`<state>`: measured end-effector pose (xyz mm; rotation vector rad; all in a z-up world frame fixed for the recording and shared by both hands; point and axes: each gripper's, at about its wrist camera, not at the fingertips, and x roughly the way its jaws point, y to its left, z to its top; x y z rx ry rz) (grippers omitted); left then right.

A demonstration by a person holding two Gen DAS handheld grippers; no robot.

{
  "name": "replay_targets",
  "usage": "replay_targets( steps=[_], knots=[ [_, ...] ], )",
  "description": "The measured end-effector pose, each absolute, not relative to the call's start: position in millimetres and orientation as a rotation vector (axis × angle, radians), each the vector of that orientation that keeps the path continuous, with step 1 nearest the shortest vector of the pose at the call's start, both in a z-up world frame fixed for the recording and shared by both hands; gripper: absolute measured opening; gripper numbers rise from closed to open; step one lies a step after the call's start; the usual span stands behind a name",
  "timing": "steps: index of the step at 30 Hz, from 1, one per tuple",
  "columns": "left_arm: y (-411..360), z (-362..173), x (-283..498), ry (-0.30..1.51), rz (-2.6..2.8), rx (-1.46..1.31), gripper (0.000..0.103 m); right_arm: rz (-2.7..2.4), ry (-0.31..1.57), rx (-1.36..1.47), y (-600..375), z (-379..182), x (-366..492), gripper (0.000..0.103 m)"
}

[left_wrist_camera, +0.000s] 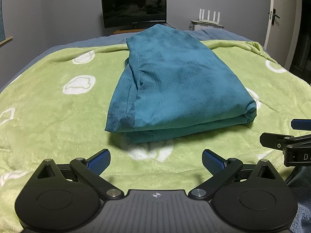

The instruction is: Fold large clothes

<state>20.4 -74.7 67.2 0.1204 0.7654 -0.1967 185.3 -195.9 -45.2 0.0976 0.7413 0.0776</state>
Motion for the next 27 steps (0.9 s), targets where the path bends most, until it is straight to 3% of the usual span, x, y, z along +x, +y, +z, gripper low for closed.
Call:
replay_targets(
  steps=[27],
  knots=[
    [-74.1, 62.9, 21.5, 0.775, -0.215, 0.124, 0.102, 0.08, 0.743, 0.091, -195.2, -46.3, 185.6, 0.103]
  ],
)
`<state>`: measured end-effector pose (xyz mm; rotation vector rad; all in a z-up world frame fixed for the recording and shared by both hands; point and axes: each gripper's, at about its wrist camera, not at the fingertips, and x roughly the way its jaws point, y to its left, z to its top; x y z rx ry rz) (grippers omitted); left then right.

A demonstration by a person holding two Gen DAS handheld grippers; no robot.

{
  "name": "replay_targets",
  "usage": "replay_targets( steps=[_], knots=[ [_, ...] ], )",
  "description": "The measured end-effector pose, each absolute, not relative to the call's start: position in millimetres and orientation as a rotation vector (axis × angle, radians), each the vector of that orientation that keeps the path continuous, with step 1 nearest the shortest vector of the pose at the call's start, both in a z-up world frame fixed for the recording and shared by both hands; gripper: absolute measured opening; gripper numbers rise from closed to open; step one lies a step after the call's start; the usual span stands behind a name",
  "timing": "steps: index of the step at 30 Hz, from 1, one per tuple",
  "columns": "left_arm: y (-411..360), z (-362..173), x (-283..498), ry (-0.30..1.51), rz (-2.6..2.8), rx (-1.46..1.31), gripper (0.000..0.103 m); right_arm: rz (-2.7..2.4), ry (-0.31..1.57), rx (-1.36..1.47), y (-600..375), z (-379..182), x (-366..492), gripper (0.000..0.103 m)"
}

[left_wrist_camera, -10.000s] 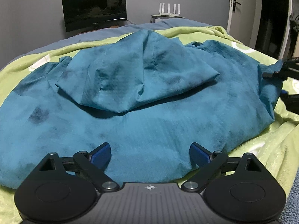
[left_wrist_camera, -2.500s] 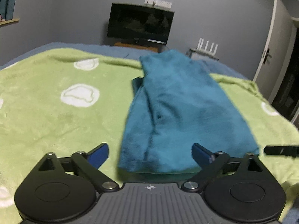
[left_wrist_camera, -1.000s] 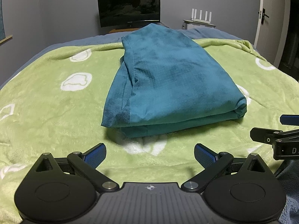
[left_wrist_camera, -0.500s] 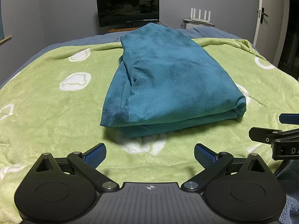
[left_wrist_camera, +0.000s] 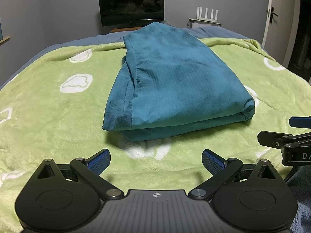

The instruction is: Fold large clothes

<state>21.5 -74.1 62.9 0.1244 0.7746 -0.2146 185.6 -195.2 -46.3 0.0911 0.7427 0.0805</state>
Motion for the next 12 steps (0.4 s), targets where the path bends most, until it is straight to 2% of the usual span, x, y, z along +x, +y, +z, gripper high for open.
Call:
replay_targets(
  steps=[12],
  knots=[
    [-70.8, 65.3, 21.6, 0.758, -0.219, 0.123, 0.102, 0.08, 0.744, 0.091, -194.2, -46.5, 185.5, 0.103]
  ],
)
